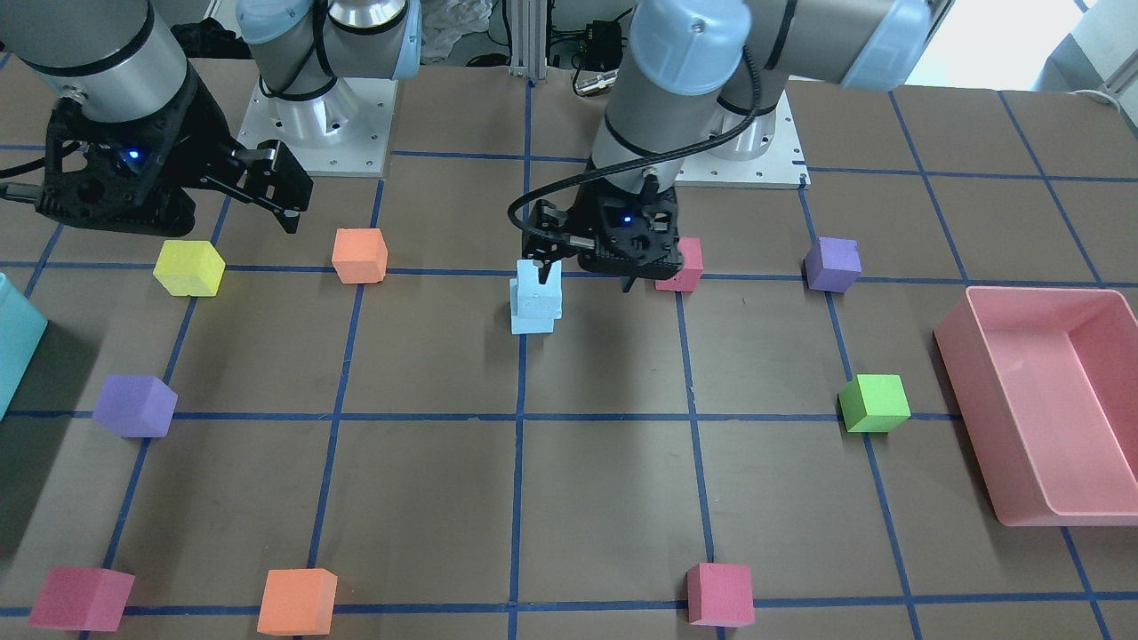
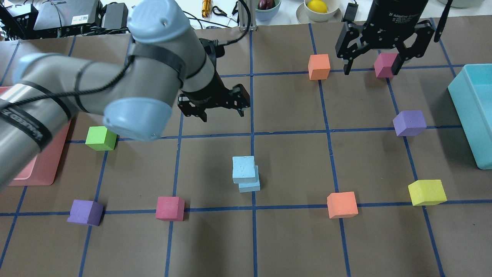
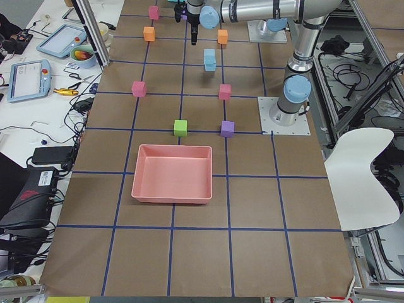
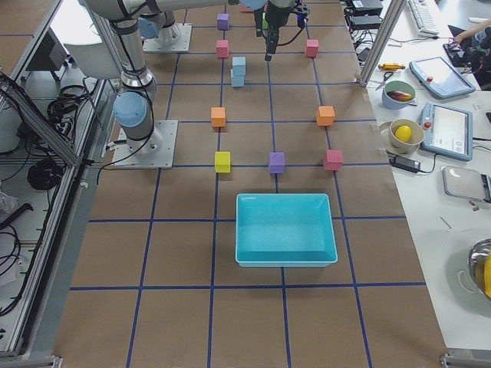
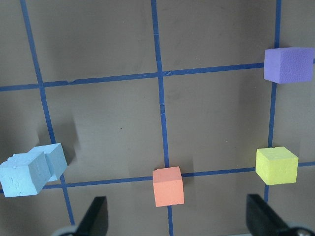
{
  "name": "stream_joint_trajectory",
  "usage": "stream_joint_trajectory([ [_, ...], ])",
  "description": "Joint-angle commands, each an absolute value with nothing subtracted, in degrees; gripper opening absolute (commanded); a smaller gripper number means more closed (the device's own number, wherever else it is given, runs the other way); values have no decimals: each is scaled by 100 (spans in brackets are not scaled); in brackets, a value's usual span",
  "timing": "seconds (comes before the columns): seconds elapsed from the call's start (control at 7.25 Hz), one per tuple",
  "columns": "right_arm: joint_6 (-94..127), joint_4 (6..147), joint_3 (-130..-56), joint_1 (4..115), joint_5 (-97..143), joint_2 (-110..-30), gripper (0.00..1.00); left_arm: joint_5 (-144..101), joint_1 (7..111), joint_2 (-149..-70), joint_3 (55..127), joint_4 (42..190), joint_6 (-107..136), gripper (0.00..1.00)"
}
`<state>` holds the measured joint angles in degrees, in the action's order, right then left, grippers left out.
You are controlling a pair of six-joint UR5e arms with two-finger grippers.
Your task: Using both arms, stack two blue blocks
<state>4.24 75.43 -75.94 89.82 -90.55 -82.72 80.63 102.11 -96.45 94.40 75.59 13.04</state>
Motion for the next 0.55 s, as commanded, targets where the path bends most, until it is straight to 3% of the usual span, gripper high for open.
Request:
stream_joint_trajectory([
  [0.0,431,7550,-7594,8982,-9062,-8288,100,8086,9111,-9484,8642,8892,-387,100],
  [0.41,448,7541,-7594,8974,-9062,-8288,100,8393,8772,-8975,8473,9192,-941,100],
])
